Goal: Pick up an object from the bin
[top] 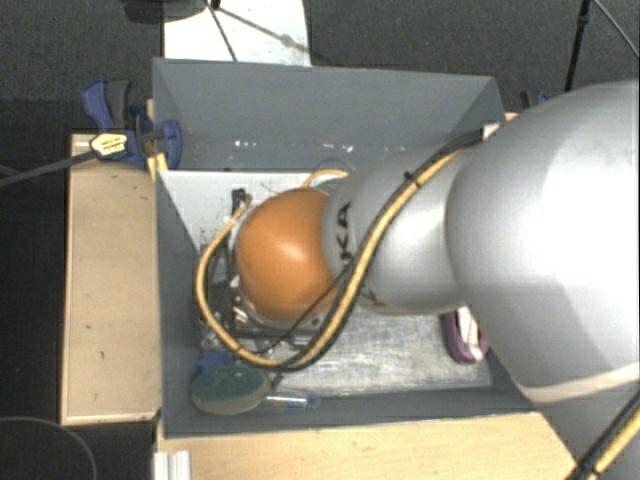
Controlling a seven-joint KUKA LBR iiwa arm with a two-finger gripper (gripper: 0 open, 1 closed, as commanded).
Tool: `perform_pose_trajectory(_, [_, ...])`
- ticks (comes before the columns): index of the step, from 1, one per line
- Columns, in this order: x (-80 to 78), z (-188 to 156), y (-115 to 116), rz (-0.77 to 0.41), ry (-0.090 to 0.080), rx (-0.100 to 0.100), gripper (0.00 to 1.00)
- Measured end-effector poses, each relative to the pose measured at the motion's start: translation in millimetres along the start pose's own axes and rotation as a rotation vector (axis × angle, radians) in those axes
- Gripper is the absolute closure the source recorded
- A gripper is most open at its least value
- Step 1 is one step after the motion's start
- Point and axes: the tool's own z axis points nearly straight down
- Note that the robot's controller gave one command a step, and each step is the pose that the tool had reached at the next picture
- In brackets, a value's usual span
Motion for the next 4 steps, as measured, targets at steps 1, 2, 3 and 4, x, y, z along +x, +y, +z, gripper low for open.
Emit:
perform_pose_trajectory(1, [0.8, 7, -12, 0.362, -0.004, 0.009, 0.0])
perform_pose_trajectory(2, [-1.9, 4, -2, 0.317, -0.01, 0.032, 0.0])
perform_pose_trajectory(3, [5.3, -30, -50, 0.4, 0.006, 0.001, 0.0])
perform_pose_trajectory(4, [-24.4, -10, -15, 0.166, 0.002, 0.006, 0.0])
